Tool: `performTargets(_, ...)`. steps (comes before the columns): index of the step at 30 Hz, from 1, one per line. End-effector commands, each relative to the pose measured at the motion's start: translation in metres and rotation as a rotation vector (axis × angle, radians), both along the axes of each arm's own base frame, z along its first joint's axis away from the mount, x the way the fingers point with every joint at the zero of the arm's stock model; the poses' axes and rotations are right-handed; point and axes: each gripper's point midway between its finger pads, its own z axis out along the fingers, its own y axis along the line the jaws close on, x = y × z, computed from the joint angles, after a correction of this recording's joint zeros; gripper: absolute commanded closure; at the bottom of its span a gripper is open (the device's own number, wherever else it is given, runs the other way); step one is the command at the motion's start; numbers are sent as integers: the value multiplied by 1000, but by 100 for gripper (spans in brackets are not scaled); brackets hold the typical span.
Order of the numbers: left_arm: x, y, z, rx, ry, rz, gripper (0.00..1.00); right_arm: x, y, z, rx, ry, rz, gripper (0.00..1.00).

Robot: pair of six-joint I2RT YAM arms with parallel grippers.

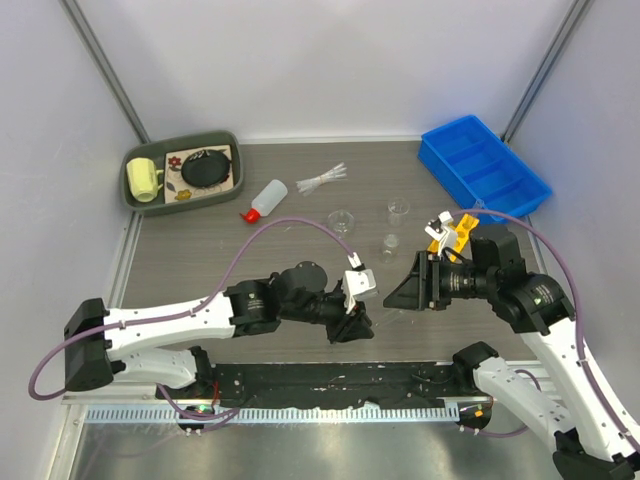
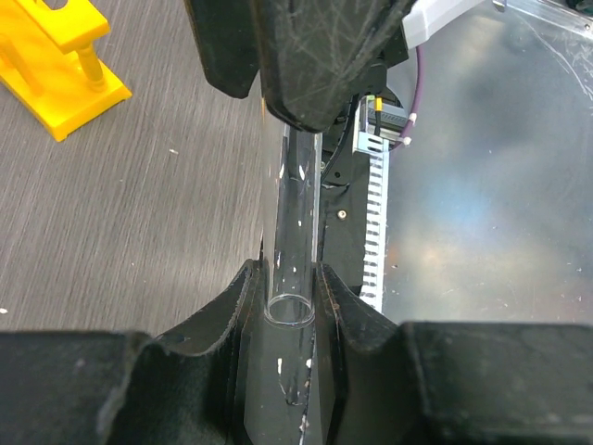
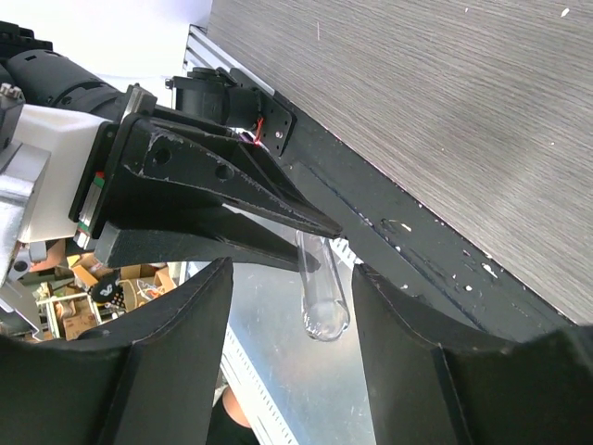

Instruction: Organize the chemistry lab equipment

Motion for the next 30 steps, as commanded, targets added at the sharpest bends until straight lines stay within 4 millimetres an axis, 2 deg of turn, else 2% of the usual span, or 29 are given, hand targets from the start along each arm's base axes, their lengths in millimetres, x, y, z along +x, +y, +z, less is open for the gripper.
performTargets(1,8,-11,28,-94,-35,-26,88,7,5,11,28,-55,17,41)
performTargets(14,24,-14,37,-127,-32,-12,89,10,8,7,23,-41,22,46)
performTargets(19,28,-14,33,-117,-26,-8,90,12,9,8,24,-42,21,53)
performTargets(23,30,-17,38,-141,-29,-12,90,13,10,9,22,-45,24,58)
performTargets(29,38,-14,38,-143,-33,11,90,14,11,10,18,-46,23,78)
performTargets(30,40,-13,39,-144,-35,19,87,15,11,9,17,-46,23,83)
